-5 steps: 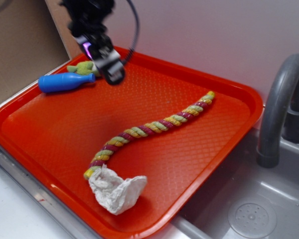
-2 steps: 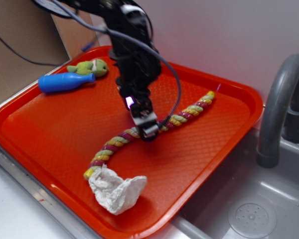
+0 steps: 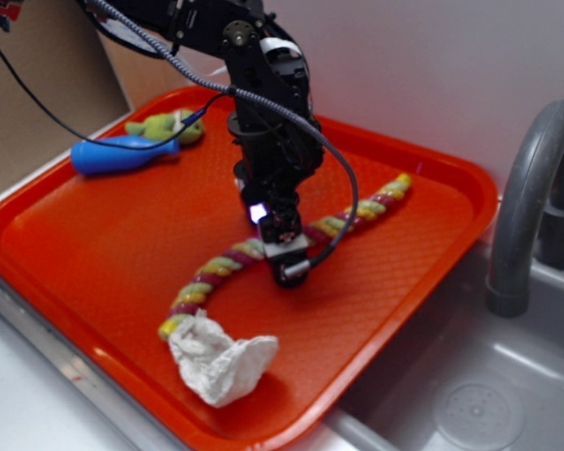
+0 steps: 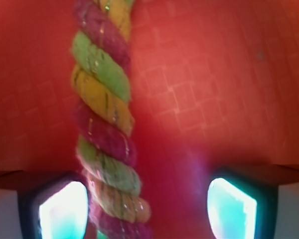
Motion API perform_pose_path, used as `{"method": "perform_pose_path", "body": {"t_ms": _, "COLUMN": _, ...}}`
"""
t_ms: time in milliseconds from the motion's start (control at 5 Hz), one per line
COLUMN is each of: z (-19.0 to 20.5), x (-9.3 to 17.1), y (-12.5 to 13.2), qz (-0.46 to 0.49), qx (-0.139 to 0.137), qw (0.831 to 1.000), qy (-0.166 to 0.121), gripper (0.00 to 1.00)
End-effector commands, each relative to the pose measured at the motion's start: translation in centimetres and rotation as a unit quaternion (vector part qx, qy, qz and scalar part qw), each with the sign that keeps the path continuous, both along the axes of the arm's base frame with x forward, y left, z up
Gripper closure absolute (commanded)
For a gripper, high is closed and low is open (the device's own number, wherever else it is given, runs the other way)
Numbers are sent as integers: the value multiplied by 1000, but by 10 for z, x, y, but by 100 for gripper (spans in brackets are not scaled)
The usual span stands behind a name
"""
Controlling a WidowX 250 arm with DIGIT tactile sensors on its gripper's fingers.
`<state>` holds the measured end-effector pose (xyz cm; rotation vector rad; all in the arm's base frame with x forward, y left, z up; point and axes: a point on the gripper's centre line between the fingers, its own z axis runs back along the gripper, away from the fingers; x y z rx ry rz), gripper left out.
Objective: Grab the multicolored rope.
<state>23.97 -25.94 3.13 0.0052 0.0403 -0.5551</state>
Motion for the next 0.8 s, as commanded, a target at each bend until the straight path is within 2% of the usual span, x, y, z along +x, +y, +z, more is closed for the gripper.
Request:
{"method": "perform_pose_path", "body": {"t_ms": 0, "z": 13, "x": -18, "y": -16, "qz": -6, "qx": 11, "qw": 1000, "qy": -20, "gripper": 100}}
{"method": "perform_pose_path", "body": {"t_ms": 200, "z": 37, "x": -13, "y": -5, "qz": 13, "qx": 16, "qw": 1000, "qy": -18, "gripper": 100}}
{"method": "perform_pose_path", "body": {"t_ms": 400, "z": 69, "x": -9, "y": 22, "qz": 72, "qx": 16, "qw": 996, "qy": -41, "gripper": 100}}
{"method": "perform_pose_path", "body": {"t_ms": 600, "z": 116, "x": -4, "y": 67, "qz": 152, "qx": -13, "qw": 987, "qy": -55, "gripper": 100}}
